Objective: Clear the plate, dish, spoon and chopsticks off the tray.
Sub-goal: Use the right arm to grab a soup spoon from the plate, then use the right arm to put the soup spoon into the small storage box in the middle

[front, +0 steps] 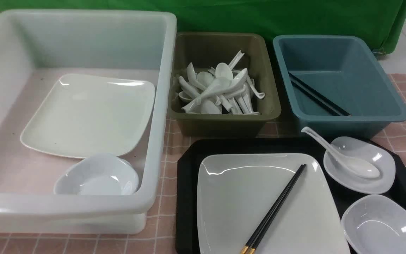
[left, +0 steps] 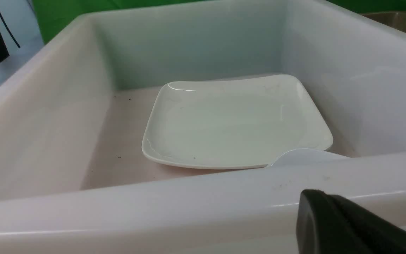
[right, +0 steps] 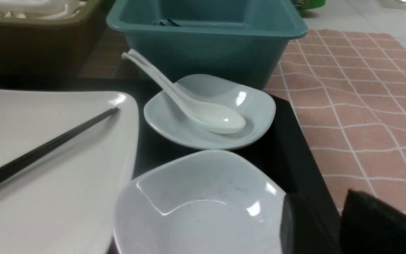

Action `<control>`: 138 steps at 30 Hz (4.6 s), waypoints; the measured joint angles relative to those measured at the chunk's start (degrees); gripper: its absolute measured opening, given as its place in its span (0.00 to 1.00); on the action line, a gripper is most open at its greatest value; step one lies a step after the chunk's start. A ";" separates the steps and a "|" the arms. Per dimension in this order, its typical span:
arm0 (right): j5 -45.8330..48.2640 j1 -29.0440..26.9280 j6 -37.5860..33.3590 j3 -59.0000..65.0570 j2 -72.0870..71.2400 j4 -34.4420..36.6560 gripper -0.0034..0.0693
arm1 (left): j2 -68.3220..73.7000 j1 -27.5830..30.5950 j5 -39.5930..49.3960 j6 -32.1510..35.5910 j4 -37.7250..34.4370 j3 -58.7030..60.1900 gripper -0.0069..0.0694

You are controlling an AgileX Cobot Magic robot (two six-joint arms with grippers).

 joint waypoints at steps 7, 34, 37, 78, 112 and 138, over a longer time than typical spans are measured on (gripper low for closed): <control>0.00 0.00 0.00 0.00 0.00 0.00 0.38 | 0.00 0.00 0.00 0.00 0.00 0.00 0.10; -3.58 0.05 4.36 0.33 0.00 3.66 0.38 | 0.00 0.00 -36.97 -15.49 -18.89 -0.09 0.10; -12.65 0.12 16.28 0.58 0.00 8.80 0.38 | -0.06 0.00 -35.75 -19.18 -14.66 -5.75 0.10; 18.79 13.77 -12.57 -64.22 91.84 8.70 0.61 | 83.22 -31.59 32.78 13.05 -22.08 -74.28 0.07; 1.36 13.77 -17.20 -67.01 108.24 6.26 0.17 | 85.12 -31.64 31.26 12.08 -16.54 -74.89 0.09; -6.12 19.24 -18.08 -82.72 98.94 22.13 0.17 | 85.16 -30.57 24.82 1.11 0.47 -79.36 0.09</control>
